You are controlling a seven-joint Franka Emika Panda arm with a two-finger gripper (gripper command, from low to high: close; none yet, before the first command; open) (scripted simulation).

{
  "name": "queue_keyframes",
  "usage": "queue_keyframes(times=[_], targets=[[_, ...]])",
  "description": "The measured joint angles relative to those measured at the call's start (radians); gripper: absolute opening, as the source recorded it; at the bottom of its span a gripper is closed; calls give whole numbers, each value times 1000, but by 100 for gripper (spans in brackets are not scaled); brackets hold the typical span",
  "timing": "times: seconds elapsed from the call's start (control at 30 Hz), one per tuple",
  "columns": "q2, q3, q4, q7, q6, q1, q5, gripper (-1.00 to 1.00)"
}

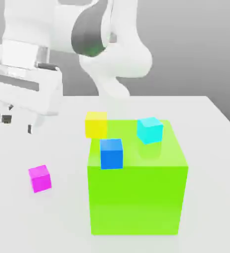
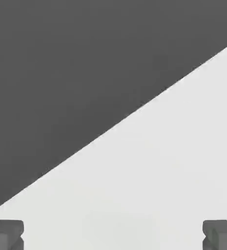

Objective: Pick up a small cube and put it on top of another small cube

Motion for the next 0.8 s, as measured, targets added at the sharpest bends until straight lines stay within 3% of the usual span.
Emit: queue_keyframes(times=[0.13,0.27,0.47,0.5,0.73,0.8], targets=[[120,-60,-95,37,89,-64,19,0],[246,-103,-165,13,186,-94,111,0],[462,49,-137,-119,360,-210,303,0],[495,78,-132,-129,387,-237,313,-100],[501,88,-131,-127,394,-246,311,-100],[448,61,-140,-96,350,-229,271,-100]])
